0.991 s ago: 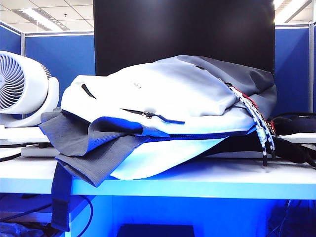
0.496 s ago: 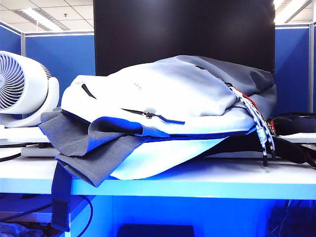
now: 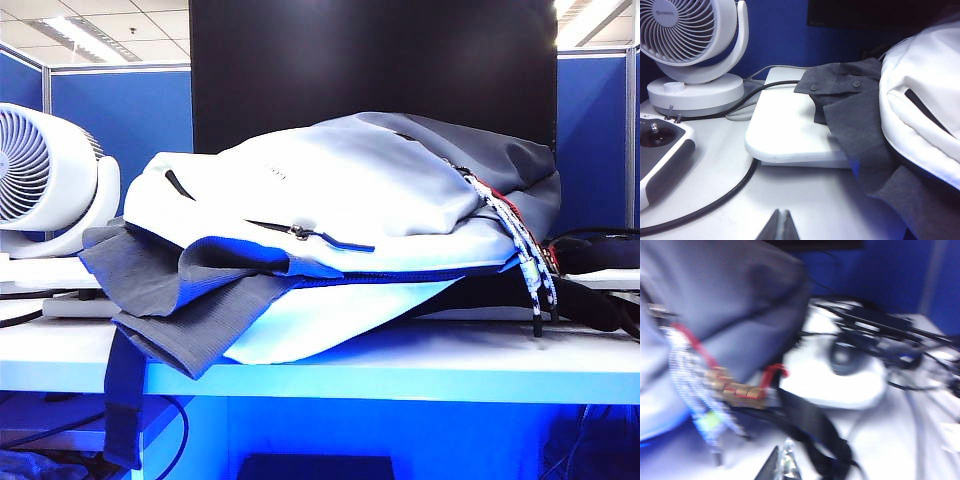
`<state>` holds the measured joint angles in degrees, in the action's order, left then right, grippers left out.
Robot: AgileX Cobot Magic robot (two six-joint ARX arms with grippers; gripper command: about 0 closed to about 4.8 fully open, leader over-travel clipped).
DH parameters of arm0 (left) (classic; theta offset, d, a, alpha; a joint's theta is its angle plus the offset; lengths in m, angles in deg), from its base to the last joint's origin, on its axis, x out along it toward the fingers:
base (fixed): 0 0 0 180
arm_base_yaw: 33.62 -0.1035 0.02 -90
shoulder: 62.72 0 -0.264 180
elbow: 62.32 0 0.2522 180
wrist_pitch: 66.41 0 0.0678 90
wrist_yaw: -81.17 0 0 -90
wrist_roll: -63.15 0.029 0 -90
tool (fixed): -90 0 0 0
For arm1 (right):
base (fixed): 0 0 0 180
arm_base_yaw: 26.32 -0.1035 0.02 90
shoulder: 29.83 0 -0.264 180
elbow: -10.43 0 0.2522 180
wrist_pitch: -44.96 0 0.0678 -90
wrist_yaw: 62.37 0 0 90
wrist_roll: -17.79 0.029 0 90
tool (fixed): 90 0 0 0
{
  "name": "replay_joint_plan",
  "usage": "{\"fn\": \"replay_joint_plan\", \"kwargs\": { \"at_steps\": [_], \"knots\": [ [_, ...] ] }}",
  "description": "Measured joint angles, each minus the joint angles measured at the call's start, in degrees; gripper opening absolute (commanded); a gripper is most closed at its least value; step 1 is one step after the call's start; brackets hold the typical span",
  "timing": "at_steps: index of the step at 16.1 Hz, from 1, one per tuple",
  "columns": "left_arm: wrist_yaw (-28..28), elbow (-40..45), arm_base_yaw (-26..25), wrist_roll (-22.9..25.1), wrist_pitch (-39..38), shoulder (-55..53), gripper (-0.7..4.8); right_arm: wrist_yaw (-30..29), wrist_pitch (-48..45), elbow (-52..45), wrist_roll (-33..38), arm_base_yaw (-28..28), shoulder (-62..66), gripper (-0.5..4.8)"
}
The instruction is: Put the gray clothes into the backpack.
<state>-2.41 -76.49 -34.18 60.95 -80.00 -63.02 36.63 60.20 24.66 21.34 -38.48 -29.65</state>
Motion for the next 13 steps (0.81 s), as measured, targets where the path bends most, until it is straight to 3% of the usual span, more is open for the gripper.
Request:
{"fn": "replay_joint_plan", "kwargs": {
  "at_steps": [13],
  "knots": [
    [0.0,0.0,0.0,0.0,0.0,0.0,-0.04,-0.2,1.0,0.0,-0.4,8.9,0.0,-0.01]
  ]
}}
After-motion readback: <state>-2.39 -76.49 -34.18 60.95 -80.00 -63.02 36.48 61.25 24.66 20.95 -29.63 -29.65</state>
